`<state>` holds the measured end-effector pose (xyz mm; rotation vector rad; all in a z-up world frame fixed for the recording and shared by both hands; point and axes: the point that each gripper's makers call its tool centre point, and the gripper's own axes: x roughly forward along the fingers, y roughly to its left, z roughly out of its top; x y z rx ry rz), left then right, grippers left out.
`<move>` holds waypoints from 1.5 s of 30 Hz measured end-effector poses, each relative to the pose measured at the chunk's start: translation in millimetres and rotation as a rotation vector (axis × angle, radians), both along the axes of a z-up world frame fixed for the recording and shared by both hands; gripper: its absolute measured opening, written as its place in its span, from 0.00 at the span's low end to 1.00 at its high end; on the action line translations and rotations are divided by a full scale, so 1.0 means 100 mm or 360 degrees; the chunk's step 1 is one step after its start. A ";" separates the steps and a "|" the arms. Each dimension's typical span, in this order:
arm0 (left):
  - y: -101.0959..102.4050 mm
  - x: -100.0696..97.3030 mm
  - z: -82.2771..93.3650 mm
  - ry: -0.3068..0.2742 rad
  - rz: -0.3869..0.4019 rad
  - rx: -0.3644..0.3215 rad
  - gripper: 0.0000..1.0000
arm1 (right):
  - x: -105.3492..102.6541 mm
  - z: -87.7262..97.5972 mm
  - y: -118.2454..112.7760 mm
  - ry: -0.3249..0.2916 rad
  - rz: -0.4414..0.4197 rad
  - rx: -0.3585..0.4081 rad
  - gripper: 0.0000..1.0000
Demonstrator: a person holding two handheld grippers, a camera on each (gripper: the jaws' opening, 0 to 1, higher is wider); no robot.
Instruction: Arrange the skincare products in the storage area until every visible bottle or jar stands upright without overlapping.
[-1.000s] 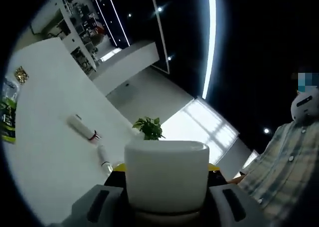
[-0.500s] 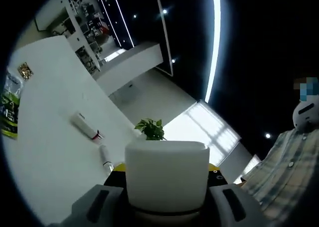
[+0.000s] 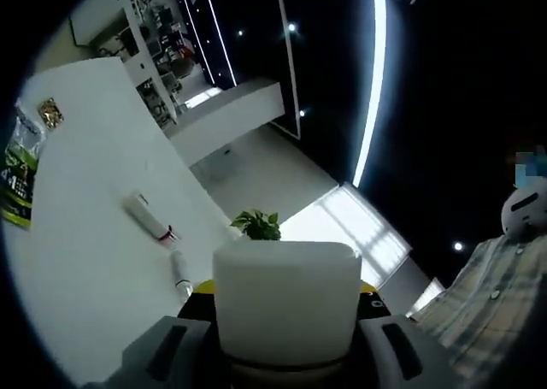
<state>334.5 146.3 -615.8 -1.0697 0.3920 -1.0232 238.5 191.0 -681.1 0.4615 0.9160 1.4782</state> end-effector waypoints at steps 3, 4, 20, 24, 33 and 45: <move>0.03 0.02 0.00 0.0025 0.0013 -0.0029 0.43 | 0.08 0.07 -0.11 0.0019 -0.0016 0.0026 0.36; 0.02 0.02 0.01 0.0025 0.0010 -0.0036 0.43 | 0.10 0.09 -0.14 0.0007 -0.0016 0.0038 0.36; -0.30 -0.25 -0.10 0.0069 -0.0293 0.0081 0.43 | 0.34 0.30 -0.67 0.0031 0.0072 0.0013 0.34; -0.37 -0.33 -0.16 0.0089 -0.0375 0.0124 0.43 | 0.27 0.25 -0.77 -0.0003 0.0201 -0.0092 0.34; -0.47 -0.48 -0.19 0.0073 -0.0517 0.0166 0.43 | 0.19 0.27 -0.92 -0.0019 0.0474 -0.0265 0.33; -0.53 -0.61 -0.27 0.0091 -0.0622 0.0242 0.43 | 0.28 0.29 -1.10 -0.0171 0.0778 -0.0491 0.32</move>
